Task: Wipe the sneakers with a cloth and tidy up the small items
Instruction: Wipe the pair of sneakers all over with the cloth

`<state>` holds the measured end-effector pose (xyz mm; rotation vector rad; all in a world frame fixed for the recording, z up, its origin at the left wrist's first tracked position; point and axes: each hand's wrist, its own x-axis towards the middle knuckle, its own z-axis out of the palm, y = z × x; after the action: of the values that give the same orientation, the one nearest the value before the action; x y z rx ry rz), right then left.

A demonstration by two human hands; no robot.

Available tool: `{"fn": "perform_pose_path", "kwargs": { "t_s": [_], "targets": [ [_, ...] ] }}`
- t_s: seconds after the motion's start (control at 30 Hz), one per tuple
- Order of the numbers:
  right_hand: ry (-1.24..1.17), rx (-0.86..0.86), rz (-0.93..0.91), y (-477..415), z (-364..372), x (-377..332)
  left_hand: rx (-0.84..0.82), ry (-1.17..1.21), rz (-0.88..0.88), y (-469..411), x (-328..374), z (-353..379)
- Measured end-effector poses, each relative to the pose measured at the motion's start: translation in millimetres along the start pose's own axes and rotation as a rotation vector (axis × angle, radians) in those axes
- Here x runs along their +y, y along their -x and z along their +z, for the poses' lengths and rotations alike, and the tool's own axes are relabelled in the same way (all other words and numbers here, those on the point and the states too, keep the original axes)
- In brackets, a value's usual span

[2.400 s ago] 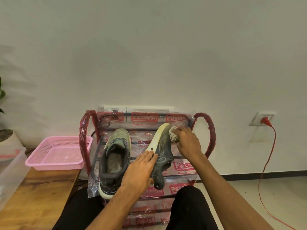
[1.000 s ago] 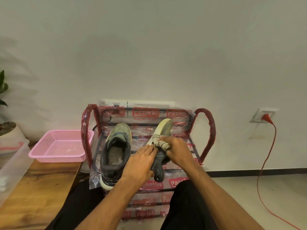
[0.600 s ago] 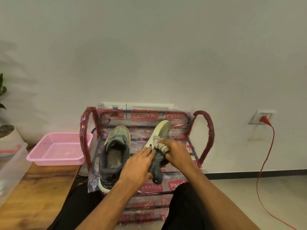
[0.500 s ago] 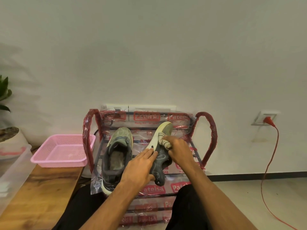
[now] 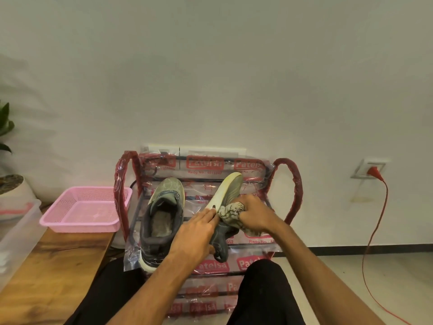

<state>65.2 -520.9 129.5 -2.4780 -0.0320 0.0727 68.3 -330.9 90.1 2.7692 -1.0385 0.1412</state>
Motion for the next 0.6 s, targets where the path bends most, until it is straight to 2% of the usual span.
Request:
{"fn": "perform_pose_path", "kwargs": {
  "t_s": [0.07, 0.13, 0.2, 0.27, 0.47, 0.6],
  "targets": [
    [-0.095, -0.026, 0.011, 4, -19, -1, -0.002, 0.005, -0.007, -1, 0, 0],
    [-0.116, 0.080, 0.026, 5, -26, 1, -0.006, 0.012, -0.012, -1, -1, 1],
    [0.014, 0.251, 0.036, 1, -20, 3, -0.012, 0.015, -0.018, -1, -2, 1],
    [0.155, 0.315, 0.035, -4, -5, 6, -0.022, 0.009, -0.019, -2, -2, 1],
    [0.385, 0.270, -0.116, 8, 38, -7, -0.031, -0.034, -0.019, -7, -2, -5],
    [0.424, 0.264, -0.104, 9, 36, -4, -0.030, -0.051, -0.010, -8, 1, -6]
  ]
}}
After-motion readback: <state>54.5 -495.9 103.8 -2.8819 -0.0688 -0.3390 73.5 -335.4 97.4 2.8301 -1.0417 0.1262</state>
